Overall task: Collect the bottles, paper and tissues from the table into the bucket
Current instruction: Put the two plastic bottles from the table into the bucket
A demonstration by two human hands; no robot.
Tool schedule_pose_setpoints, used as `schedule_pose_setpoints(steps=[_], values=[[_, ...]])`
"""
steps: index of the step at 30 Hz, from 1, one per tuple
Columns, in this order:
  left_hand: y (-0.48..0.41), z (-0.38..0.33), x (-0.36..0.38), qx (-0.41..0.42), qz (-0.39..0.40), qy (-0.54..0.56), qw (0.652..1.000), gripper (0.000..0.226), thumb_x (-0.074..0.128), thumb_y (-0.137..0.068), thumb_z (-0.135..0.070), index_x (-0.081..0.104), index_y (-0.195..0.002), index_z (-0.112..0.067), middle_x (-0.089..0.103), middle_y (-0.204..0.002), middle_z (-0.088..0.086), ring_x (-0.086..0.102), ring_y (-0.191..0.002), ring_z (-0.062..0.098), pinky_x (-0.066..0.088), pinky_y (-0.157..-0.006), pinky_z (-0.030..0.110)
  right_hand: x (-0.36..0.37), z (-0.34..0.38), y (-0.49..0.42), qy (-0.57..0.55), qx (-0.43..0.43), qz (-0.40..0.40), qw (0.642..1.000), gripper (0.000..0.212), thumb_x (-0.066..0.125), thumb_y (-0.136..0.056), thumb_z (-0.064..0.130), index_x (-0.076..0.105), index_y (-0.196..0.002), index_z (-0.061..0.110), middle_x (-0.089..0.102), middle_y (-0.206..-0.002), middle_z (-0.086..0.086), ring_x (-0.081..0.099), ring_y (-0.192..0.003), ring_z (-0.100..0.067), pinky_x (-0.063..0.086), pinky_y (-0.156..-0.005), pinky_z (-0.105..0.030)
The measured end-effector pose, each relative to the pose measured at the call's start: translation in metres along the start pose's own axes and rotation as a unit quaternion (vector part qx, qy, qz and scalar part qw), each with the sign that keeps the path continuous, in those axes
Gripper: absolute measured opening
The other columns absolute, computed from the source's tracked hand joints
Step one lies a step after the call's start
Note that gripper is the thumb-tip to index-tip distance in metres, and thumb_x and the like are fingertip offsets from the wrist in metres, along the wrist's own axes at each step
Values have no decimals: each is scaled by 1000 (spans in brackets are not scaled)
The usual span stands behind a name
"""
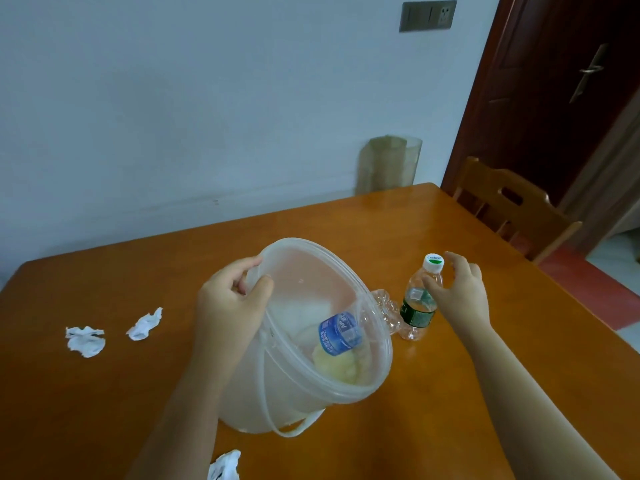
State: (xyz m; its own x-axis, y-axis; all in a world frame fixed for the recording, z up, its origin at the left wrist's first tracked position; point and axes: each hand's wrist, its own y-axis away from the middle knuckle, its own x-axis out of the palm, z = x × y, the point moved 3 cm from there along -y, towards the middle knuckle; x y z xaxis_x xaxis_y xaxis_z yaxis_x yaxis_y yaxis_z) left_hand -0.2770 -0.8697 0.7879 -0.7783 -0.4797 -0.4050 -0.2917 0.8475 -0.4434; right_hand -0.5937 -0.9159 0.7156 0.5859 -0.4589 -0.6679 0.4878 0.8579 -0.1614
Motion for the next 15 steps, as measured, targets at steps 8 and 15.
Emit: schedule_pose_setpoints(steps=[8,15], values=[[-6,2,12,-3,4,-8,1000,35,55,-68,-24,68,-100,-25,41,-51,-8,42,-45,3,36,-46,9,34,-21,-23,-52,17,22,998,56,64,-80,25,35,-129,30,47,-128,-13,50,-102,-27,47,-71,-39],[-4,10,8,-19,9,9,1000,34,56,-69,-25,66,-101,-29,44,-51,-17,41,-45,4,36,-45,10,39,-20,-21,-73,4,-20,997,42,60,-84,16,43,-121,26,55,-124,-11,52,-109,-28,49,-77,-43]])
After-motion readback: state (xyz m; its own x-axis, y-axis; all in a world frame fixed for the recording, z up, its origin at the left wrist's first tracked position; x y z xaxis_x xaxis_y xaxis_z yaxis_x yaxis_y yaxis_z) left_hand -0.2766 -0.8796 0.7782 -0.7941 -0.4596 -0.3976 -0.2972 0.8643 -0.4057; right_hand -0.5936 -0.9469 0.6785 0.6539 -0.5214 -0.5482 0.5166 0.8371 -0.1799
